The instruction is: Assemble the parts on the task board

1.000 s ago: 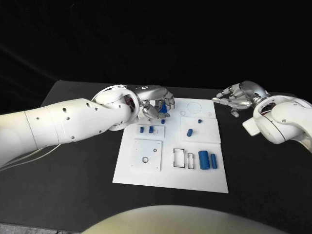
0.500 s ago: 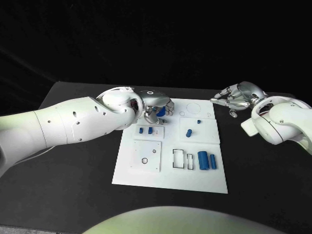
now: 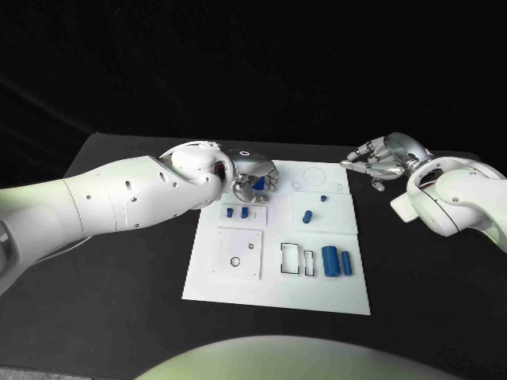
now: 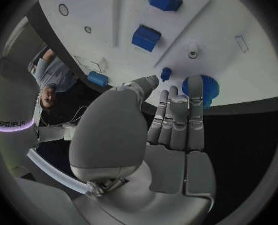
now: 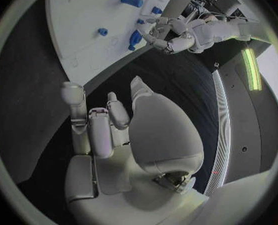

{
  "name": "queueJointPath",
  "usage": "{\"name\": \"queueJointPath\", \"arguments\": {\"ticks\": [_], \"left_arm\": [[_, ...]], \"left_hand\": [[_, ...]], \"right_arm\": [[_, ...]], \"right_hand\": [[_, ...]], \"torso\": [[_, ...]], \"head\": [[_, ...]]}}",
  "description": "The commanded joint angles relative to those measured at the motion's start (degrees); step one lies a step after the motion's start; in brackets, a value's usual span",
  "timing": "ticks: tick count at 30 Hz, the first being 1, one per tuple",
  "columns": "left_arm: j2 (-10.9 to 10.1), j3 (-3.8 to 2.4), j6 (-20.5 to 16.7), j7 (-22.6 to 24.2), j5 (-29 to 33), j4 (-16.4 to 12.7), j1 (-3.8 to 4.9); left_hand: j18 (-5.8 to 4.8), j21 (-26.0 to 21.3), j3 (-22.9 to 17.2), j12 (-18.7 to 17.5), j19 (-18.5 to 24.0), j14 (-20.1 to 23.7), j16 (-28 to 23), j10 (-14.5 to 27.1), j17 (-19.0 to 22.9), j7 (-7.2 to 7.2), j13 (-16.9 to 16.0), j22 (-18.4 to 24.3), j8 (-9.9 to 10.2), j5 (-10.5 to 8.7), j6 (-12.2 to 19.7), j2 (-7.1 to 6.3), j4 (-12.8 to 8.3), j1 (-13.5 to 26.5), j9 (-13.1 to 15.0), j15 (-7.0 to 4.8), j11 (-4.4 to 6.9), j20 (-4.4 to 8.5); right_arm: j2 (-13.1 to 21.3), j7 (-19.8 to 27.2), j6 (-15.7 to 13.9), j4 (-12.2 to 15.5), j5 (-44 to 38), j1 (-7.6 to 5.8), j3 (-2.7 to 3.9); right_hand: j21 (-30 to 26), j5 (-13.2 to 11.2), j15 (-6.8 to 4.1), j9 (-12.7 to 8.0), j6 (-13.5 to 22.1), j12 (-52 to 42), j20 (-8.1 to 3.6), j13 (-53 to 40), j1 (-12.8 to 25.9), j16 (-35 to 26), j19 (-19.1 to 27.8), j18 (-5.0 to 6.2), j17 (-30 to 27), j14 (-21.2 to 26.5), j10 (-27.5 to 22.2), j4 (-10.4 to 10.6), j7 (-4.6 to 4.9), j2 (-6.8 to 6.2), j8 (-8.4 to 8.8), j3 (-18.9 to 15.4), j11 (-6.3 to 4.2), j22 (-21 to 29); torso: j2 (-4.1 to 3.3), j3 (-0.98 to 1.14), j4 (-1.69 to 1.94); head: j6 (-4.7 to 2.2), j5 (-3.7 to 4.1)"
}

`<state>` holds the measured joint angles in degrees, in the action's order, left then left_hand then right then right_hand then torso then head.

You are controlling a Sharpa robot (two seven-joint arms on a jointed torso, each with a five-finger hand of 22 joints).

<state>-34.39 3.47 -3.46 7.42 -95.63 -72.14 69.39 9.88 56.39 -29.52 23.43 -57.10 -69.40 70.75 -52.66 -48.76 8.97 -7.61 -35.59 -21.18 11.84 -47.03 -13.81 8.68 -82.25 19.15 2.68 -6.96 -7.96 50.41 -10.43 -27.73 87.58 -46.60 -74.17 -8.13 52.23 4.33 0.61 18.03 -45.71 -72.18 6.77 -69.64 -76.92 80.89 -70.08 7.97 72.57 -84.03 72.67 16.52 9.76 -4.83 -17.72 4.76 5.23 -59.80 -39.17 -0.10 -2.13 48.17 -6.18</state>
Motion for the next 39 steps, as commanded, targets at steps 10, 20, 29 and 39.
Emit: {"name": "queueJointPath", "arguments": {"ticks": [10,20,29,39], "left_arm": [[0.74,-0.01,3.44,0.46,-0.24,1.29,-0.04],[1.39,0.01,4.65,0.08,-0.1,2.15,-0.25],[1.68,0.02,4.88,0.11,0.12,2.46,-0.31],[2.12,0.07,5.95,0.1,0.32,2.7,-0.32]], "left_hand": [[0.65,1.67,-1.69,-0.33,0.65,-0.36,1.77,-2.47,-0.44,-0.16,0.08,-1.25,0.47,-0.19,-2.45,0.2,-0.61,-0.47,-0.04,-0.37,0.58,0.04],[0.49,2.58,-1.89,-0.17,0.2,-0.87,2.54,-3.12,-1.21,0.09,-0.04,-2.44,0.81,-0.24,-2.7,0.16,-0.79,-0.3,-0.13,-0.49,0.76,0.14],[0.39,3.23,-2.17,0.05,-0.06,-1.18,3.09,-3.68,-1.51,0.12,-0.21,-3.18,0.97,-0.24,-3.15,0.38,-1.04,-0.32,-0.14,-0.62,0.91,0.25],[0.21,4.68,-2.79,0.79,-0.21,-1.42,4.16,-4.65,-1.76,-0.14,-0.83,-4.78,0.71,-0.33,-5.54,1.45,-2.23,-0.78,0.17,-0.96,1.3,0.47]], "right_arm": [[-0.09,0.47,-0.03,0.12,-1.77,0.08,0.01],[-0.18,0.46,0.04,0.05,-1.79,0.09,0.01],[-0.17,0.4,0.03,0.09,-1.81,0.1,0.01],[-0.09,0.28,0.13,0.16,-1.93,0.1,0.02]], "right_hand": [[-0.12,0.14,0.12,0.1,0.4,0.24,-0.03,0.01,0.15,-0.18,0.48,0.36,0.08,-1.02,-0.33,-0.04,0.11,0.42,-0.33,-0.22,-0.17,-0.06],[-0.12,0.14,0.11,0.11,0.41,0.21,-0.03,-0.02,0.11,-0.18,0.45,0.35,0.1,-1.03,-0.29,-0.06,0.1,0.46,-0.39,-0.2,-0.18,-0.08],[-0.12,0.14,0.11,0.11,0.41,0.21,-0.03,-0.02,0.11,-0.18,0.45,0.35,0.1,-1.03,-0.29,-0.06,0.1,0.46,-0.39,-0.2,-0.18,-0.08],[-0.12,0.14,0.1,0.12,0.41,0.2,-0.03,-0.01,0.05,-0.18,0.41,0.34,0.14,-1.05,-0.28,-0.07,0.09,0.51,-0.49,-0.19,-0.19,-0.11]], "torso": [[-0.01,0.04,0.09],[-0.03,-0.01,0.06],[0.0,0.01,0.14],[0.02,-0.02,0.11]], "head": [[0.33,0.23],[0.57,0.23],[0.74,0.31],[1.02,0.33]]}}
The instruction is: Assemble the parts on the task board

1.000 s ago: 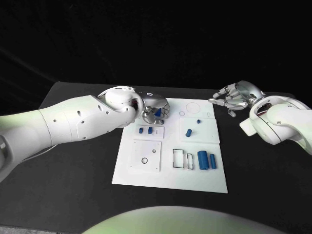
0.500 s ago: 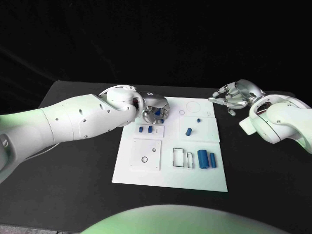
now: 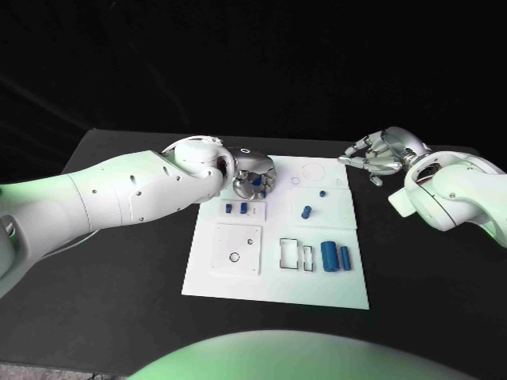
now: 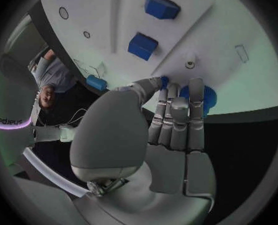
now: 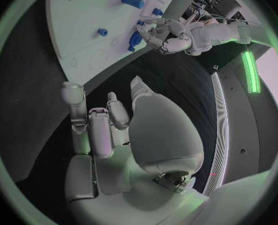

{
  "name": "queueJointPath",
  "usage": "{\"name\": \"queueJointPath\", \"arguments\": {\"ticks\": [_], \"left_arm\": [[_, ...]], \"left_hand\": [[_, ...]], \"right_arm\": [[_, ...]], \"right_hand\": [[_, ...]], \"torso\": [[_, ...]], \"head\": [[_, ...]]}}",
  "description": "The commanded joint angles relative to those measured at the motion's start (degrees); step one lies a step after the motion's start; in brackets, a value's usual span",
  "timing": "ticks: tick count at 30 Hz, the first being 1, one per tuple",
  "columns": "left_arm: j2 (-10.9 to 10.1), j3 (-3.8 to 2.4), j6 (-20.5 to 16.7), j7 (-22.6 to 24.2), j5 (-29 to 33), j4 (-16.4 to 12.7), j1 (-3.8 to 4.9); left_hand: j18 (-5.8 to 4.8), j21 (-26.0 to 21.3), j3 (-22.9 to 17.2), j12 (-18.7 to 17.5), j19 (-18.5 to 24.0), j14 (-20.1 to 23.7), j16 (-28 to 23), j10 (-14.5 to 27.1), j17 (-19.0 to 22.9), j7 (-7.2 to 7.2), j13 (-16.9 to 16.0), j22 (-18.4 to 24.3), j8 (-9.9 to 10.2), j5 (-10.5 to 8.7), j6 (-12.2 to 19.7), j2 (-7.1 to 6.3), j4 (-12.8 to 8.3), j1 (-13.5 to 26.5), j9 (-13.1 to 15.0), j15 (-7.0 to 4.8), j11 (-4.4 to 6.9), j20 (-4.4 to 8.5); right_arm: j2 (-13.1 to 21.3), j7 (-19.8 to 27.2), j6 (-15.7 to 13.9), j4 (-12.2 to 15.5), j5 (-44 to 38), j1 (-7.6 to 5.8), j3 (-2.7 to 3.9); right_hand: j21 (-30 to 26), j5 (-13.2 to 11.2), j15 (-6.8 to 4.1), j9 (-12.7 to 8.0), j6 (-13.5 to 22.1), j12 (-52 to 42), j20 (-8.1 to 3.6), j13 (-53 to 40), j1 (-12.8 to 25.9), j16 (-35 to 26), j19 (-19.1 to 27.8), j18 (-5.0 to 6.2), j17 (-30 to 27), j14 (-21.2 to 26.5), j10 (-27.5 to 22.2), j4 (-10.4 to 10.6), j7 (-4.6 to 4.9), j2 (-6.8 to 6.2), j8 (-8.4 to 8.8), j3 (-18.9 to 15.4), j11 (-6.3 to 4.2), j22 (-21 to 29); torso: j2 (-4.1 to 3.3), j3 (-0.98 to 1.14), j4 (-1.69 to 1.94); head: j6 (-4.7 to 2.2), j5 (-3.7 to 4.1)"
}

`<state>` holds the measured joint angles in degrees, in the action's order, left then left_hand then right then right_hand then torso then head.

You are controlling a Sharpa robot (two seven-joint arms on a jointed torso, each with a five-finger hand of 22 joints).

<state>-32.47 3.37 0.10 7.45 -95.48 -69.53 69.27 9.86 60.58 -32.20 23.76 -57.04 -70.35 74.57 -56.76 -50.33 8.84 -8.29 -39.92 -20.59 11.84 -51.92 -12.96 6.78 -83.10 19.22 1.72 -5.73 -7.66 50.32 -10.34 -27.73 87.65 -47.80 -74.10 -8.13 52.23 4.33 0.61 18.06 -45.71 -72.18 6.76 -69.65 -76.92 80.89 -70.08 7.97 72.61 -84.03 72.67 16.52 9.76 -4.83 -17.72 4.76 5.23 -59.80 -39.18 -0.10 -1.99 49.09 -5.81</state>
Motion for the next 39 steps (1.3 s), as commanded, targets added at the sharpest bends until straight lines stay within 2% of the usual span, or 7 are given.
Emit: {"name": "queueJointPath", "arguments": {"ticks": [1,7,19,28,31,35,39], "left_arm": [[0.2,0.18,2.45,0.01,0.12,0.15,-0.2],[0.24,0.2,2.36,-0.18,-0.15,0.51,-0.2],[0.29,0.24,0.33,0.2,-0.3,0.77,-0.2],[-0.13,0.19,-1.47,0.6,0.4,0.11,-0.2],[-0.81,-0.05,-1.93,0.49,1.19,-0.86,-0.2],[-1.84,-0.33,-2.46,0.41,2.14,-2.13,-0.17],[-2.9,-0.93,-3.2,0.44,2.59,-3.51,-0.15]], "left_hand": [[0.11,1.1,-0.15,0.79,-0.65,-0.81,0.77,-0.94,-0.68,-0.14,-0.36,-1.24,0.0,-0.36,-1.25,0.84,-0.66,-0.04,0.2,-0.15,0.25,0.23],[-0.41,3.62,-0.98,1.48,-2.4,-2.35,2.25,-1.69,-2.6,-0.3,-0.97,-4.5,0.38,-0.37,-2.07,1.71,-2.23,-0.86,0.23,-0.61,0.68,0.47],[-1.39,7.88,-2.42,0.51,-6.21,-5.83,4.15,-3.47,-5.58,-0.26,-1.12,-10.27,1.24,-0.36,-3.06,2.36,-3.89,-0.58,0.32,-0.9,0.88,0.6],[-1.48,8.36,-2.57,0.01,-6.6,-6.31,4.32,-3.92,-5.79,-0.2,-1.14,-10.81,1.45,-0.4,-3.34,2.37,-4.07,-0.11,0.38,-0.93,0.87,0.66],[-1.48,8.4,-2.54,-0.25,-6.61,-6.41,4.31,-4.11,-5.68,-0.16,-1.14,-10.82,1.53,-0.39,-3.48,2.35,-3.96,0.35,0.42,-0.9,0.85,0.65],[-1.5,8.46,-2.45,-0.59,-6.66,-6.54,4.32,-4.32,-5.62,-0.17,-1.13,-10.89,1.64,-0.39,-3.63,2.24,-3.81,0.93,0.48,-0.89,0.85,0.63],[-1.44,8.31,-2.32,-0.96,-6.49,-6.46,4.19,-4.43,-5.16,-0.2,-1.11,-10.64,1.79,-0.39,-3.68,2.04,-3.62,1.51,0.51,-0.87,0.85,0.62]], "right_arm": [[0.01,0.18,0.14,0.1,-0.75,0.03,0.02],[0.05,0.12,0.16,0.16,-0.84,0.03,0.02],[0.0,0.14,0.1,0.14,-0.88,0.02,0.02],[-0.05,0.12,0.09,0.05,-0.92,0.02,0.02],[-0.01,-0.01,0.1,-0.05,-1.07,0.02,0.02],[0.03,-0.09,0.07,-0.14,-1.16,0.02,0.02],[0.04,-0.12,0.07,-0.19,-1.19,0.03,0.02]], "right_hand": [[-0.12,0.14,0.1,0.09,0.41,0.2,-0.03,0.01,0.05,-0.18,0.41,0.34,0.09,-1.05,-0.28,-0.07,0.08,0.51,-0.49,-0.19,-0.19,-0.11],[-0.12,0.14,0.1,0.09,0.41,0.2,-0.03,0.01,0.05,-0.18,0.41,0.34,0.09,-1.05,-0.28,-0.07,0.08,0.51,-0.49,-0.19,-0.19,-0.11],[-0.21,0.14,0.09,0.11,0.39,0.19,-0.04,0.02,0.06,-0.18,0.42,0.35,0.11,-1.06,-0.27,-0.04,0.07,0.56,-0.58,-0.2,-0.2,-0.06],[-0.23,0.13,0.08,0.12,0.38,0.18,-0.04,0.02,0.09,-0.19,0.41,0.35,0.12,-1.06,-0.26,-0.01,0.06,0.59,-0.63,-0.2,-0.21,-0.06],[-0.23,0.13,0.08,0.12,0.38,0.2,-0.04,0.04,0.12,-0.19,0.4,0.35,0.11,-1.06,-0.27,0.0,0.06,0.62,-0.66,-0.21,-0.21,-0.07],[-0.23,0.13,0.08,0.12,0.38,0.2,-0.04,0.04,0.12,-0.19,0.4,0.35,0.11,-1.06,-0.27,0.0,0.06,0.62,-0.66,-0.21,-0.21,-0.07],[-0.23,0.13,0.08,0.12,0.38,0.2,-0.04,0.04,0.12,-0.19,0.4,0.35,0.11,-1.06,-0.27,0.0,0.06,0.62,-0.66,-0.21,-0.21,-0.07]], "torso": [[0.03,-0.02,-0.03],[0.06,-0.01,0.07],[0.07,-0.05,0.01],[0.09,-0.08,-0.01],[0.11,-0.12,0.0],[0.16,-0.03,0.09],[0.14,-0.04,0.19]], "head": [[0.1,-0.04],[0.18,0.01],[0.17,-0.02],[0.05,-0.01],[-0.07,0.16],[-0.14,0.04],[-0.31,-0.01]]}}
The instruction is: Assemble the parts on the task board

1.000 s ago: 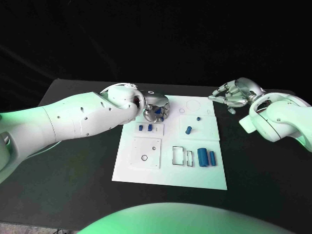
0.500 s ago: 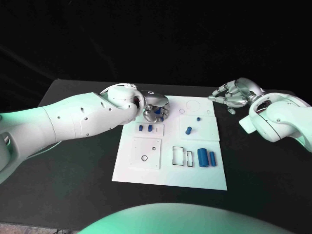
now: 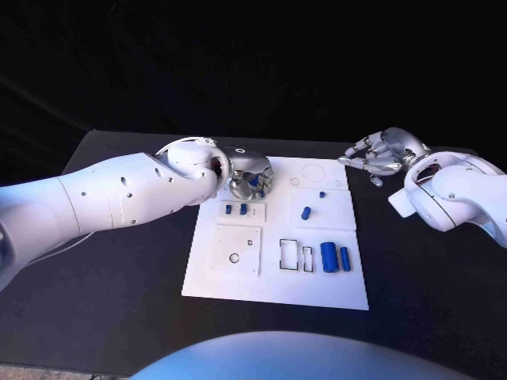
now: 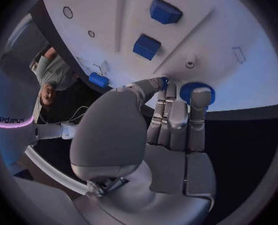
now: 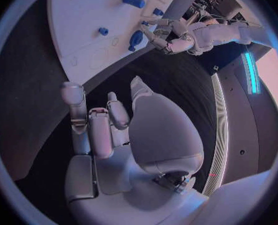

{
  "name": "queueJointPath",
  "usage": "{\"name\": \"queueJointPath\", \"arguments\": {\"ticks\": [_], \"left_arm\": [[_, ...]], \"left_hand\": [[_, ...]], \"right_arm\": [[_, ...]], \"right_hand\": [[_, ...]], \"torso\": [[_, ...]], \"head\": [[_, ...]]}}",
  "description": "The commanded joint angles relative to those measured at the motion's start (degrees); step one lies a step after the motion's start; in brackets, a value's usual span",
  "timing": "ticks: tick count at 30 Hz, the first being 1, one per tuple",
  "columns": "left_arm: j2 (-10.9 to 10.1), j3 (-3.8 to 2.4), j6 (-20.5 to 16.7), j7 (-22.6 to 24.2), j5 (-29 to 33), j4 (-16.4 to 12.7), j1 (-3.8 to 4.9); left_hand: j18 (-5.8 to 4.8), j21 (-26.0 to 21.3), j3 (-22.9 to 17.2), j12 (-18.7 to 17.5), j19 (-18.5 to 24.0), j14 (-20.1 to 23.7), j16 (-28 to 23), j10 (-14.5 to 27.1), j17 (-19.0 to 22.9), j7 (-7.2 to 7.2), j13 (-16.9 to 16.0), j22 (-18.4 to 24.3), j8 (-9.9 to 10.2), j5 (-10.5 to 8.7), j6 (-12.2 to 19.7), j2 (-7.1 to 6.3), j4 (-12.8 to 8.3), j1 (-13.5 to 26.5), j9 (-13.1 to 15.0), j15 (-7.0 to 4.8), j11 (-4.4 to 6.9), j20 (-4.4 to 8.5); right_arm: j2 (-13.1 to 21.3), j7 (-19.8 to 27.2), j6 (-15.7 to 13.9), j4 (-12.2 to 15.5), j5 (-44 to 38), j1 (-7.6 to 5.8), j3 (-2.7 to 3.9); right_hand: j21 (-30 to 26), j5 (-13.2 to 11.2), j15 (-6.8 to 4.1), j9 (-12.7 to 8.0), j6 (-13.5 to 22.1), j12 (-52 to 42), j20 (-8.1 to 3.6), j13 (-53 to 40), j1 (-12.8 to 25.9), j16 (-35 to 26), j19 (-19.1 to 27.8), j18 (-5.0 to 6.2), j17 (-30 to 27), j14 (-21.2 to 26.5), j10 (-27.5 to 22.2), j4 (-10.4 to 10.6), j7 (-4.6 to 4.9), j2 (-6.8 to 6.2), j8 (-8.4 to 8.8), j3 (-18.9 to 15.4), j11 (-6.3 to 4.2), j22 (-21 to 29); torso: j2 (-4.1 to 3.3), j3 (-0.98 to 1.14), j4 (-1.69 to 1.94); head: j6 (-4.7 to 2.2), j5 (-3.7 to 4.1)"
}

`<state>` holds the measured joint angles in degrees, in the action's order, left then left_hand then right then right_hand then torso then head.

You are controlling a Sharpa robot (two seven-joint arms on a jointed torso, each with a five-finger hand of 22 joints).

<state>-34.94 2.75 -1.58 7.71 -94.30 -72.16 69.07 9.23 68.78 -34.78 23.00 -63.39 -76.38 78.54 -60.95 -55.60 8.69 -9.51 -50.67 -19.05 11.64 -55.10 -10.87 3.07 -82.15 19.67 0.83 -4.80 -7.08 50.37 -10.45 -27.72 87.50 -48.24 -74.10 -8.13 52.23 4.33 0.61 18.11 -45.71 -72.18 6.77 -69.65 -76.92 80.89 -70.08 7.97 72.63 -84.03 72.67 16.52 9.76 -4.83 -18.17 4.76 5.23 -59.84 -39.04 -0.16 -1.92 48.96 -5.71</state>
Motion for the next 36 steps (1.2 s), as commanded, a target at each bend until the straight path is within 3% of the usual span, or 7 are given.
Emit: {"name": "queueJointPath", "arguments": {"ticks": [1,6,12,22,36], "left_arm": [[-0.66,-0.47,-1.68,0.17,1.47,-1.2,0.05],[-2.74,-1.6,-2.34,-0.11,2.07,-3.83,0.08],[-5.04,-2.13,-1.95,-0.64,2.72,-5.75,0.12],[-7.88,-2.18,-0.61,-0.77,3.97,-4.88,0.07],[-8.4,-1.98,1.23,-0.7,5.98,-3.36,0.04]], "left_hand": [[-0.81,0.1,0.26,-0.22,-0.12,-0.41,0.21,-0.25,0.16,-0.05,0.1,0.13,0.26,-0.19,-0.51,-0.06,0.1,0.59,0.06,0.03,-0.08,0.04],[-0.76,-0.03,0.28,-0.3,0.03,-0.29,0.09,-0.28,0.52,-0.06,0.1,0.36,0.29,-0.19,-0.53,-0.09,0.14,0.71,0.08,0.04,-0.07,0.04],[-0.77,-0.04,0.33,-0.45,0.02,-0.27,0.04,-0.5,0.62,-0.12,0.08,0.33,0.3,-0.21,-0.71,-0.15,0.25,0.99,0.14,0.02,-0.02,0.05],[-0.68,-0.29,0.33,-0.57,0.31,-0.1,-0.11,-0.59,1.06,-0.15,0.08,0.74,0.34,-0.21,-0.74,-0.19,0.29,1.1,0.15,0.0,0.0,0.06],[-0.68,-0.32,0.15,-0.9,0.32,0.2,-0.4,-0.78,1.66,-0.2,0.05,0.65,0.54,-0.2,-0.76,-0.33,-0.08,0.79,0.2,-0.06,0.07,0.17]], "right_arm": [[-0.01,-0.01,0.09,-0.05,-0.76,0.03,0.01],[0.02,-0.04,0.19,-0.14,-0.77,0.03,0.01],[0.1,-0.07,0.23,-0.22,-0.78,0.03,0.01],[0.16,-0.07,0.31,-0.3,-0.78,0.05,0.01],[0.04,-0.02,0.31,-0.38,-0.77,0.15,0.01]], "right_hand": [[-0.23,0.13,0.08,0.07,0.37,0.2,-0.04,0.05,0.12,-0.19,0.4,0.35,0.09,-1.06,-0.28,0.0,0.06,0.62,-0.2,-0.21,-0.21,-0.02],[-0.25,0.13,0.08,0.08,0.38,0.16,-0.05,0.01,0.18,-0.19,0.39,0.35,0.12,-1.08,-0.23,0.03,0.05,0.65,-0.25,-0.23,-0.22,-0.03],[-0.25,0.13,0.08,0.08,0.38,0.16,-0.05,0.01,0.18,-0.19,0.39,0.35,0.12,-1.08,-0.23,0.03,0.05,0.65,-0.25,-0.23,-0.22,-0.03],[-0.25,0.13,0.08,0.08,0.38,0.16,-0.05,0.01,0.18,-0.19,0.39,0.35,0.12,-1.08,-0.23,0.03,0.05,0.65,-0.25,-0.23,-0.22,-0.03],[-0.34,0.12,0.06,0.09,0.41,0.18,-0.06,0.07,0.28,-0.21,0.36,0.36,0.12,-1.09,-0.25,0.04,0.04,0.73,-0.37,-0.27,-0.23,0.01]], "torso": [[0.01,0.01,0.15],[-0.03,0.01,0.07],[-0.01,0.01,0.13],[-0.08,-0.06,0.08],[-0.12,0.07,-0.12]], "head": [[-0.19,-0.12],[-0.34,-0.46],[-0.35,-0.5],[-0.41,-0.69],[-0.25,-0.91]]}}
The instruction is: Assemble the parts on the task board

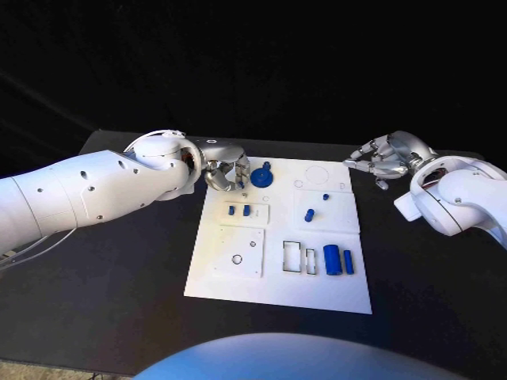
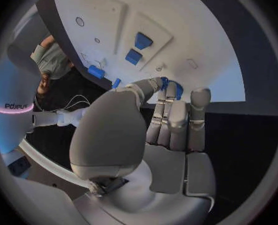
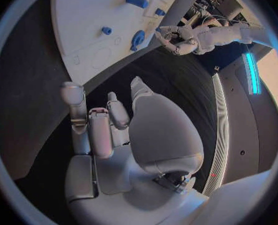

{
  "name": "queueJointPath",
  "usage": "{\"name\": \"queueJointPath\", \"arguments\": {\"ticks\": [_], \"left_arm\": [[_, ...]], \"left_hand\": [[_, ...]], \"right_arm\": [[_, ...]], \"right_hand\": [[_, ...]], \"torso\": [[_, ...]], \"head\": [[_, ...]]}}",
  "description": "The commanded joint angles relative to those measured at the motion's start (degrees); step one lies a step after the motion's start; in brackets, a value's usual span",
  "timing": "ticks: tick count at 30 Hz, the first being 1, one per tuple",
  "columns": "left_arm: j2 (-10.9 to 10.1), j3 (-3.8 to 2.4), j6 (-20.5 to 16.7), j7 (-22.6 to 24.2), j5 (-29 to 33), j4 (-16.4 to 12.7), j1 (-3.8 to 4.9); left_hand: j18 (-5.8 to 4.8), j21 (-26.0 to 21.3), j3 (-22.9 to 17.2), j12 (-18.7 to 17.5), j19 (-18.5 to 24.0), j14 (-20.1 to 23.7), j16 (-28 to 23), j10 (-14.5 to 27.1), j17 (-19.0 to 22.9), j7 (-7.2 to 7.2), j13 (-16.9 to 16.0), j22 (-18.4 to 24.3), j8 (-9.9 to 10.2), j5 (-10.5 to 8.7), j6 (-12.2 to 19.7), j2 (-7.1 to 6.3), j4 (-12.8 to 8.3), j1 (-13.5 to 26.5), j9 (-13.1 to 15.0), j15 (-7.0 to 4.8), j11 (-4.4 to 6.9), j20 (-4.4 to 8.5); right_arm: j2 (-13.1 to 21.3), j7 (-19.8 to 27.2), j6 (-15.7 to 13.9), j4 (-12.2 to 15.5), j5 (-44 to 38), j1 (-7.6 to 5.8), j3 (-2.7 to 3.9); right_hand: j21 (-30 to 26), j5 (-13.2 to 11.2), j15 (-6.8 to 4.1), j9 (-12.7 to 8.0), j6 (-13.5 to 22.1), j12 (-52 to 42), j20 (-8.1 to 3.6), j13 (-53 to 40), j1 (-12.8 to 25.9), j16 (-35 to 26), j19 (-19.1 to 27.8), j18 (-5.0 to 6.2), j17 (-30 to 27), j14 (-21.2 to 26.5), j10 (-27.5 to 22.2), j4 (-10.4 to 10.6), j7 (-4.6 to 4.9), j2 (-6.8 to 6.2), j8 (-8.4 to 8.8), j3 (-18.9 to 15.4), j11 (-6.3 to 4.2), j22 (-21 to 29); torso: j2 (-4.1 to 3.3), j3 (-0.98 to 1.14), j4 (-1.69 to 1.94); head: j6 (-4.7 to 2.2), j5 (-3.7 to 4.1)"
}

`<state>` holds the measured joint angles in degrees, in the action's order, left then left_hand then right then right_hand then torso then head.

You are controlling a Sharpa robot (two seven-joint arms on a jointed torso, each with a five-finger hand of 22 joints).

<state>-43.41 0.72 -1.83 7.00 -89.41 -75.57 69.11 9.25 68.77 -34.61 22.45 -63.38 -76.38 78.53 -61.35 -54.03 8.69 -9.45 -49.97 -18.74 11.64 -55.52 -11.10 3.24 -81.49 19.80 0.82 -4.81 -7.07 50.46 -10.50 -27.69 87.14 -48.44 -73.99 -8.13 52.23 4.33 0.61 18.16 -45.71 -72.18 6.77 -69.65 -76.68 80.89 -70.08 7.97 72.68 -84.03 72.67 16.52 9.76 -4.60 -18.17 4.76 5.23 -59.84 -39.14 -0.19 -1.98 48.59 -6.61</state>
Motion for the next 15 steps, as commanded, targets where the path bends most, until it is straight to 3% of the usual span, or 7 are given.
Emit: {"name": "queueJointPath", "arguments": {"ticks": [1,15], "left_arm": [[0.08,0.08,1.54,-0.01,1.1,0.07,0.0],[0.75,0.36,1.7,-0.05,0.83,0.22,-0.1]], "left_hand": [[-0.7,-0.31,-0.02,-0.35,0.31,0.2,-0.4,-0.38,0.09,-0.2,-0.01,-0.05,0.23,-0.2,-0.34,-0.11,-0.25,0.12,0.06,-0.06,0.07,0.17],[-0.71,-0.31,0.02,-0.4,0.31,0.18,-0.39,-0.47,0.04,-0.19,-0.04,-0.07,0.25,-0.26,-0.39,-0.19,-0.3,0.14,0.08,-0.07,0.06,0.18]], "right_arm": [[-0.06,0.1,0.18,-0.02,-0.55,0.04,0.01],[0.0,0.3,-0.25,0.1,-0.44,0.05,0.01]], "right_hand": [[-0.29,0.12,0.06,0.05,0.42,0.17,-0.06,0.06,0.05,-0.17,0.33,0.35,0.14,-1.11,-0.24,0.04,0.04,0.51,-0.39,-0.27,-0.23,-0.04],[-0.17,0.12,0.06,0.05,0.42,0.09,-0.06,-0.02,0.05,-0.13,0.25,0.32,0.22,-1.13,-0.16,0.04,0.03,0.52,-0.4,-0.27,-0.24,-0.14]], "torso": [[-0.02,0.1,-0.06],[0.0,0.06,-0.05]], "head": [[0.11,-0.01],[0.28,0.14]]}}
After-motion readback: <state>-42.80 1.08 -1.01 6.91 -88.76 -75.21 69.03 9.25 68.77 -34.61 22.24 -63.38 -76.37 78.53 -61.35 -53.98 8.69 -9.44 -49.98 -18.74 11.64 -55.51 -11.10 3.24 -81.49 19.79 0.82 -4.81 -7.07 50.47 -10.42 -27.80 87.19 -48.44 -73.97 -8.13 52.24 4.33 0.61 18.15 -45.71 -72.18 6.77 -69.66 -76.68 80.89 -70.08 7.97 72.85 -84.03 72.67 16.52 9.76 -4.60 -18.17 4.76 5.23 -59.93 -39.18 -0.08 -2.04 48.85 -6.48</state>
